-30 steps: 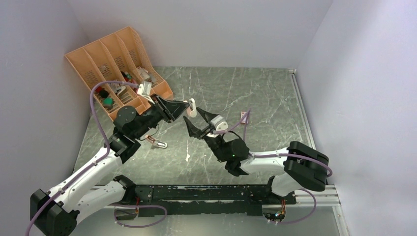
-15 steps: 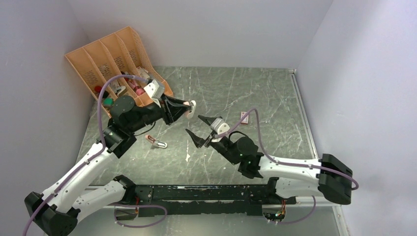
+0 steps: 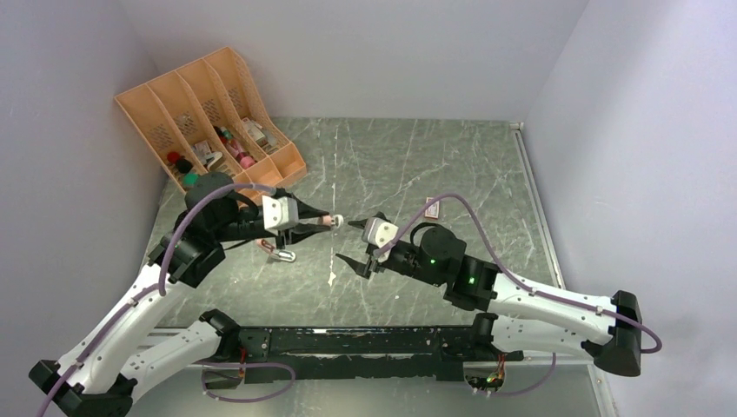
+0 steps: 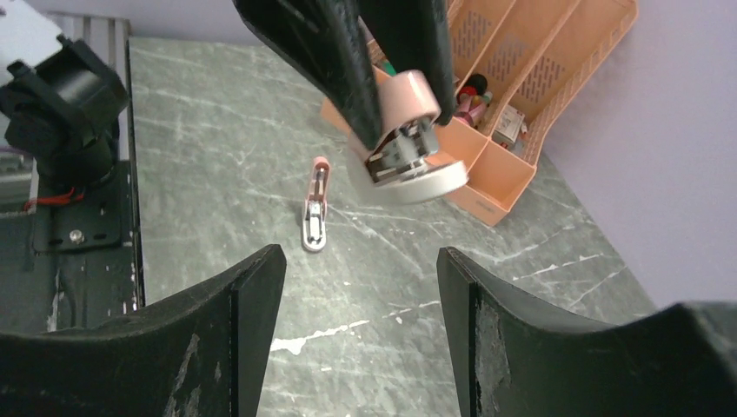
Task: Load the staples into the stapler
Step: Open the stapler at the center of the board.
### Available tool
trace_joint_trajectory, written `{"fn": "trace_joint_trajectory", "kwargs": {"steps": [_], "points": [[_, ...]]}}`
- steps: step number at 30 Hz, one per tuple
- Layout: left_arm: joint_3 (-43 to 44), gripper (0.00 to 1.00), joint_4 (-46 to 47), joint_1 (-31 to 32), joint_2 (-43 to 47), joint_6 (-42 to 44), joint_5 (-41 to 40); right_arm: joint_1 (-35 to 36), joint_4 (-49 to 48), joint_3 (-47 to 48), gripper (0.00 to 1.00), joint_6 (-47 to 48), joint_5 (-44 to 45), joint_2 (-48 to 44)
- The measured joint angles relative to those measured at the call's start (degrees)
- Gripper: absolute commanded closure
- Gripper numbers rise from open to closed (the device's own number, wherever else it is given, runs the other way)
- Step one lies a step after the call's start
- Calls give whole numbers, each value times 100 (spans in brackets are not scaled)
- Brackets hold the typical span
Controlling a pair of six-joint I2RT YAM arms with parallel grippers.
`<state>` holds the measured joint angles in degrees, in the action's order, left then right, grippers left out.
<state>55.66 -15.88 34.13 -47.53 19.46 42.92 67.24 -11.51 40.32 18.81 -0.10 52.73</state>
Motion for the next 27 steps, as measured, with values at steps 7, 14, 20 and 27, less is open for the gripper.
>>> {"fn": "trace_joint_trajectory", "kwargs": {"steps": [7, 14, 20, 27], "points": [[57, 93, -907, 0, -151, 1172, 625, 0, 883, 470, 33, 485, -144, 9], [85, 93, -1327, 0, -188, 1810, 804, 0, 977, 549, 36, 704, -251, 269], [87, 93, -1443, 0, -184, 2065, 885, 0, 966, 684, 44, 745, -407, 566], [87, 93, -1569, 0, -175, 2232, 887, 0, 960, 748, 51, 763, -509, 629]]}}
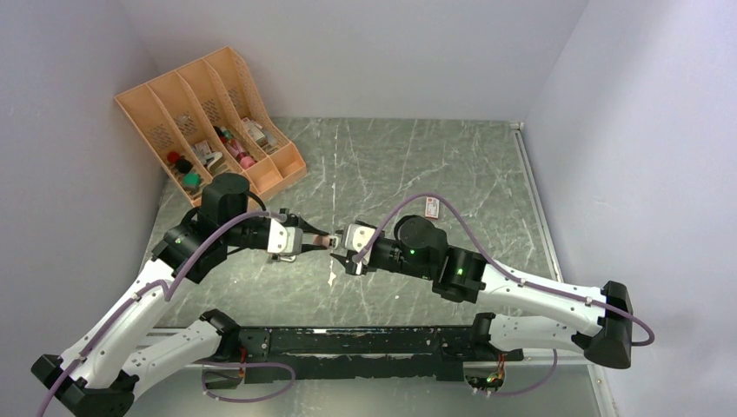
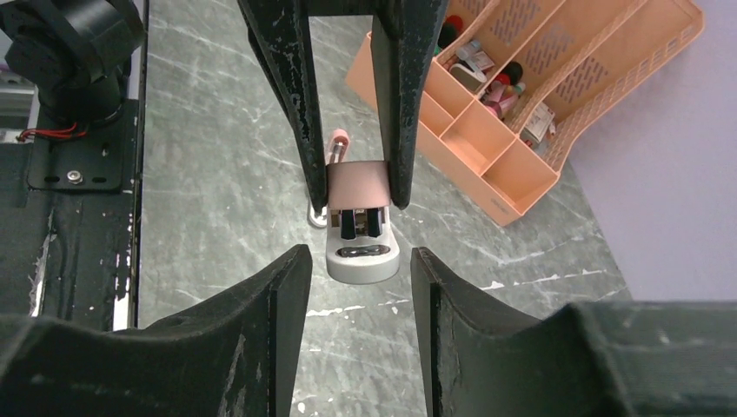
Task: Load the staples into the stapler
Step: Open the stapler at the center of the board.
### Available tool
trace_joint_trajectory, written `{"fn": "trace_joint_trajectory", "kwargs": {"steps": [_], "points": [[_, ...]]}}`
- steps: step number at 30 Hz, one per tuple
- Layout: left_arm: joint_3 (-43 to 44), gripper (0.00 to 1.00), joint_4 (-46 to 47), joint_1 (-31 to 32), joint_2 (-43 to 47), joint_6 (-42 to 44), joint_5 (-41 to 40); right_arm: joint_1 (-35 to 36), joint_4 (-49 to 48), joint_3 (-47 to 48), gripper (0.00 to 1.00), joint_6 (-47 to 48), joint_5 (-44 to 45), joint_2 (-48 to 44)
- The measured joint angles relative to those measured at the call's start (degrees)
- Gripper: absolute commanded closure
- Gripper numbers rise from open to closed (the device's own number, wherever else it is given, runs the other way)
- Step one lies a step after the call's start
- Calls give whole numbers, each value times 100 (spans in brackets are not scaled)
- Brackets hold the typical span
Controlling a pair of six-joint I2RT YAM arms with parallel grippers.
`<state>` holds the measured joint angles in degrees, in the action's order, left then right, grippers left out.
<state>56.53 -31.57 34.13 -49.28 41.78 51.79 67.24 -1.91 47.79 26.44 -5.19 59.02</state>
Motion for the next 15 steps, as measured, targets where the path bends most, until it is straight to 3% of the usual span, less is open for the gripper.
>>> {"fn": "trace_joint_trajectory", "kwargs": {"steps": [15], "points": [[0, 93, -164, 0, 0, 162, 11, 0, -33, 22, 64, -2, -70, 94]]}}
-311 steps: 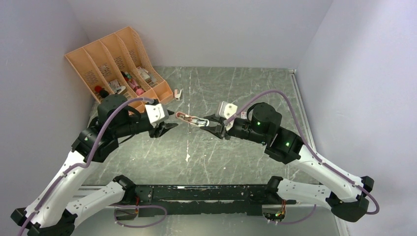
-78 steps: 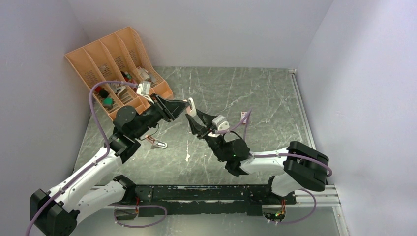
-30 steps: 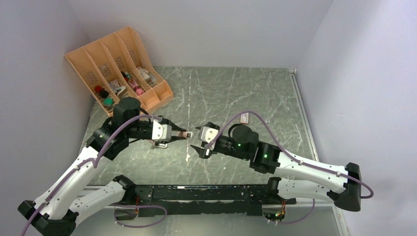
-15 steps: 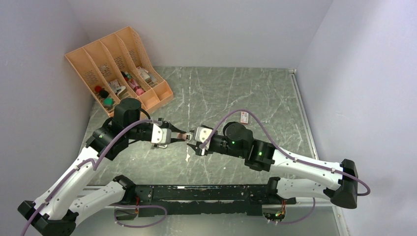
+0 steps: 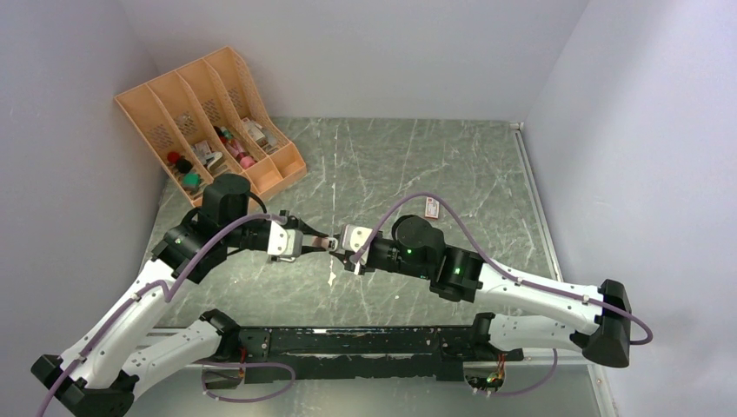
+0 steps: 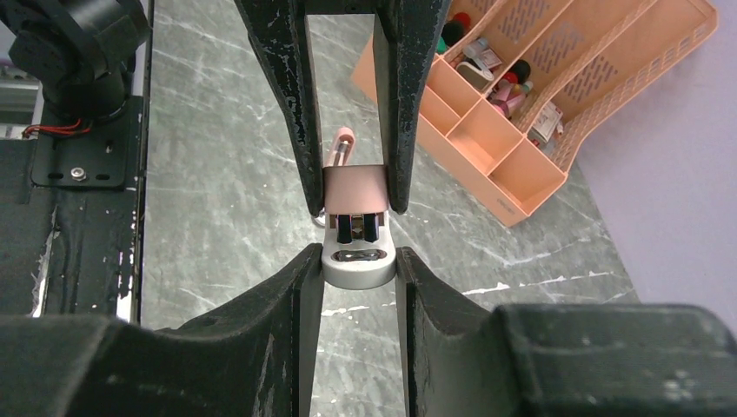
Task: Load the staples into the stapler
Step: Open the stapler at the center of the board.
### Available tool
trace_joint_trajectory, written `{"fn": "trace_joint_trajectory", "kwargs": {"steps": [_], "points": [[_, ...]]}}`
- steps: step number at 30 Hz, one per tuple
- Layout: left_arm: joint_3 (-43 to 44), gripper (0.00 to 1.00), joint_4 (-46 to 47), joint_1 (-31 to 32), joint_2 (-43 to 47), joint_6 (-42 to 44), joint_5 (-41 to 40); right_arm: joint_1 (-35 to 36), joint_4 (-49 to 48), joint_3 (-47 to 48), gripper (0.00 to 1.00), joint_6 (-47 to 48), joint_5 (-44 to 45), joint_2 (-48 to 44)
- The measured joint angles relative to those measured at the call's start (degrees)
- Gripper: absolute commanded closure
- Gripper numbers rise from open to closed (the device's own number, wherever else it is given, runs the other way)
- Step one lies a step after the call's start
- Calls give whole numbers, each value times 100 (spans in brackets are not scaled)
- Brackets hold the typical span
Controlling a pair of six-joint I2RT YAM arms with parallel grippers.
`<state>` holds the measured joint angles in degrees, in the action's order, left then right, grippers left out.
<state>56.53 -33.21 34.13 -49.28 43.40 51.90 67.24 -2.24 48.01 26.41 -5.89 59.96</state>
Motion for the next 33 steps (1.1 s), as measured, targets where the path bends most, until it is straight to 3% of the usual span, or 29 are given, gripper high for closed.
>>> {"fn": "trace_joint_trajectory", "kwargs": {"steps": [2, 5, 10, 25, 33], "points": [[0, 93, -9, 0, 9, 15, 0, 0, -2, 0, 68, -2, -9, 0], [0, 93, -17, 0, 22, 31, 0, 0, -7, 0, 86, -2, -20, 0], [0, 93, -24, 0, 63, 11, -4, 0, -42, -4, 100, -13, -15, -9], [402, 93, 28, 15, 1235, -275, -264, -271, -643, -238, 100, -76, -448, -306], [136, 93, 304, 15, 1711, -686, -474, -334, -1397, -623, 100, -321, -734, -365]]}}
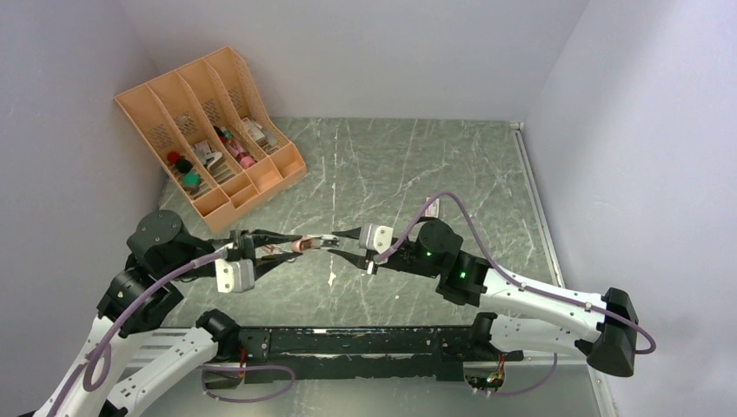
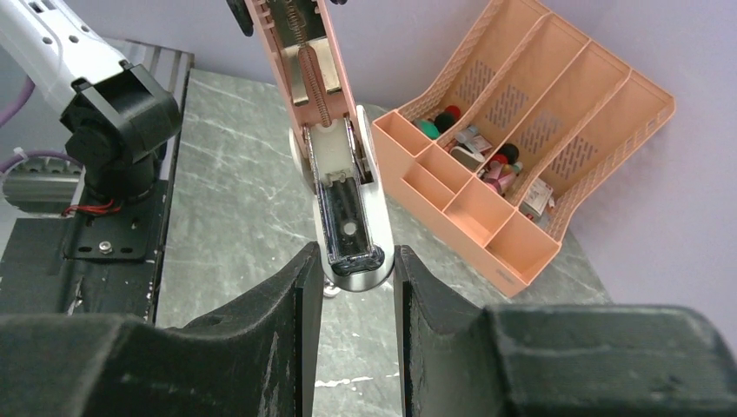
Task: Load the staples into the stapler
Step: Open the stapler at the center of the board, then place the stapler at the center of the board.
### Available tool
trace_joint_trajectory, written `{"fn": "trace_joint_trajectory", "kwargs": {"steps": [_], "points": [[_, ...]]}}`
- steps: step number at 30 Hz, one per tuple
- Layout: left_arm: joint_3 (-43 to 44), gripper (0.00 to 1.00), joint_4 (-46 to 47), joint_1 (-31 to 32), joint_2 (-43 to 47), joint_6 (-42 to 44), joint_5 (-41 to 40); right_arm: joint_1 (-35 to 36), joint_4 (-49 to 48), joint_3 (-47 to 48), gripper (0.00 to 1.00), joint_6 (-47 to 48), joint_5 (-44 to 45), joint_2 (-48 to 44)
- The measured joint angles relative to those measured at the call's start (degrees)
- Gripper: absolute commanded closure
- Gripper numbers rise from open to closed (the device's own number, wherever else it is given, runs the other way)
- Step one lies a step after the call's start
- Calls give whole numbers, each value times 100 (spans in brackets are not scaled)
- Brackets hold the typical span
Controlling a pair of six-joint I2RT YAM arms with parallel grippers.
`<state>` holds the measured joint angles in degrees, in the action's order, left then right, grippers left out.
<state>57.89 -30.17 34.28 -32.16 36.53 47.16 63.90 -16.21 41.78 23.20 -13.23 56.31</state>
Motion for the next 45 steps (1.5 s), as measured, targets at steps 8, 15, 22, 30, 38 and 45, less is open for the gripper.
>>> {"fn": "trace_joint_trajectory", "kwargs": {"steps": [8, 15, 22, 30, 38, 45], "points": [[-216, 61, 306, 0, 160, -334, -293, -59, -282, -138, 100, -184, -79, -4], [-48, 44, 553, 0, 186, -310, -656, -168, 236, -219, 100, -190, 175, -24], [-42, 5, 820, 0, 310, -393, -979, -170, 452, -219, 100, -201, 304, 57], [-428, 1, 1714, 0, 26, -1543, -1751, -444, 221, -656, 100, -649, 341, 979], [-708, 1, 2173, 0, -643, -2754, -3145, -739, -389, -772, 100, -1200, 389, 2251], [-544, 1, 2039, 0, -1088, -3611, -4297, -778, -1088, -769, 100, -1648, 831, 3270]]}}
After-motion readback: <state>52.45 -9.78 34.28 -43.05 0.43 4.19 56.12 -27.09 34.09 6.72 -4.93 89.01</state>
